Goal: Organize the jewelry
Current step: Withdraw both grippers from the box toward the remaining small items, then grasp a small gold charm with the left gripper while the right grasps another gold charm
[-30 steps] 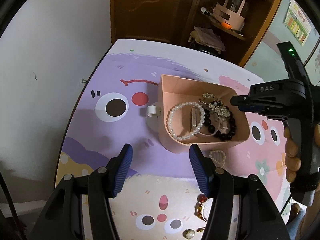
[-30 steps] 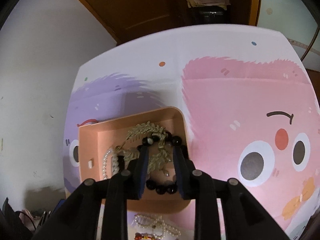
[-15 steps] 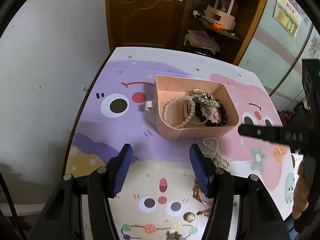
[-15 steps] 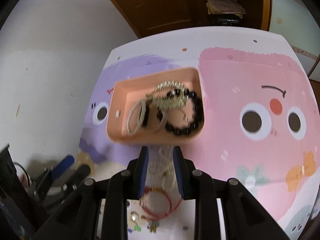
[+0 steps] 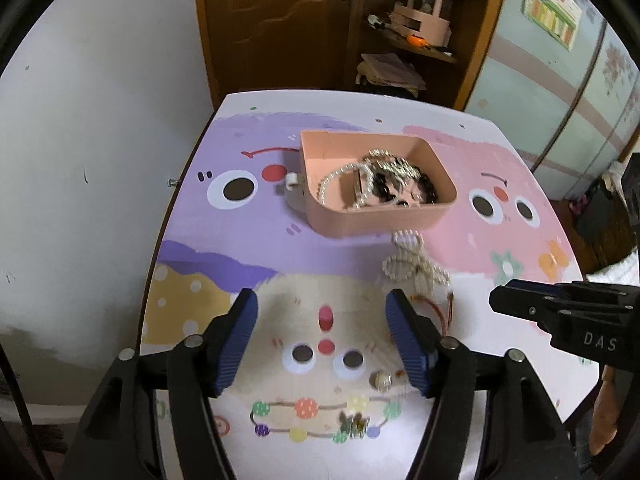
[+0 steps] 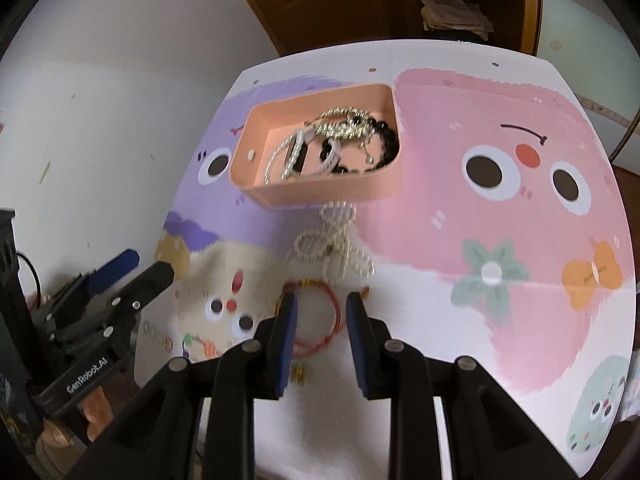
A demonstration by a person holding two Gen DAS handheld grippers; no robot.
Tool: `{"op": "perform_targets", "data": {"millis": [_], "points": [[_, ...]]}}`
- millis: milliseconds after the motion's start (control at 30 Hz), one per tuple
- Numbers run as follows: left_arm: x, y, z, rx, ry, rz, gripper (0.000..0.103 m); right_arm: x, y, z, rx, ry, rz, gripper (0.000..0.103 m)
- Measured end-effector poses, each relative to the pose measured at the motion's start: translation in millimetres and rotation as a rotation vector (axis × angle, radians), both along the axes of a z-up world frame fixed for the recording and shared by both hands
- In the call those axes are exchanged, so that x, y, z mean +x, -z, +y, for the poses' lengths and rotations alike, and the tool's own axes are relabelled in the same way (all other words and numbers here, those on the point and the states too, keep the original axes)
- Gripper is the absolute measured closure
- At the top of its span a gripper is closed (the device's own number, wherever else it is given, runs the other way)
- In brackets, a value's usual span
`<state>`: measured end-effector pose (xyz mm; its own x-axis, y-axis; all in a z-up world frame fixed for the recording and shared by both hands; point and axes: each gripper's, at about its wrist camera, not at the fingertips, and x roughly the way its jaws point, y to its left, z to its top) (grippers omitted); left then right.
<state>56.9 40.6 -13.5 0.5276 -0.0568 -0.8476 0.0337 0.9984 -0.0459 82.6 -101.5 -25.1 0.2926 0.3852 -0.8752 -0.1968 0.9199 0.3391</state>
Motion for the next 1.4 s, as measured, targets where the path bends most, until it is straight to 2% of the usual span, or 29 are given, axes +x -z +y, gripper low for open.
{"op": "perform_targets", "data": {"millis": [167,367,667,733,800,867,1133,1333,1400], "points": [[-24.0,13.9,-8.4,0.021,0.055,0.046,0.035,-26.1,4.2,3.2,-0.025,-0.038,-0.014,0.078],[-46.8,45.7,-14.7,0.006,0.121,0.159,0.034,-52.4,18.7,12.0,-0.090,-0.094,-0.040,0.077],[-61.2,80.3,-13.2,-0.025,0.123,0.260,0.035,-70.1,40.0,15.2,-0.103,-0.133,-0.030,0.072],[-61.1,83.4,-10.6,-0.039,0.111,0.271,0.040,-71.3,41.7,16.3,-0.099,-0.140,-0.025,0.072],[-60.7,86.1,-7.6,-0.051,0.099,0.282,0.052,-73.1,42.0,18.5,-0.100,-0.151,-0.028,0.072],[-59.7,89.3,-3.9,-0.060,0.084,0.293,0.057,-74.0,42.7,22.3,-0.103,-0.163,-0.033,0.072],[-60.9,88.8,-4.2,-0.050,0.102,0.279,0.061,-71.6,50.4,28.1,-0.108,-0.188,-0.016,0.072],[-57.2,90.5,-17.0,-0.029,0.132,0.268,0.075,-64.7,62.3,31.9,-0.122,-0.203,-0.006,0.072],[-55.2,91.3,-18.2,-0.028,0.136,0.266,0.089,-62.4,65.6,34.1,-0.125,-0.210,-0.010,0.072]]}}
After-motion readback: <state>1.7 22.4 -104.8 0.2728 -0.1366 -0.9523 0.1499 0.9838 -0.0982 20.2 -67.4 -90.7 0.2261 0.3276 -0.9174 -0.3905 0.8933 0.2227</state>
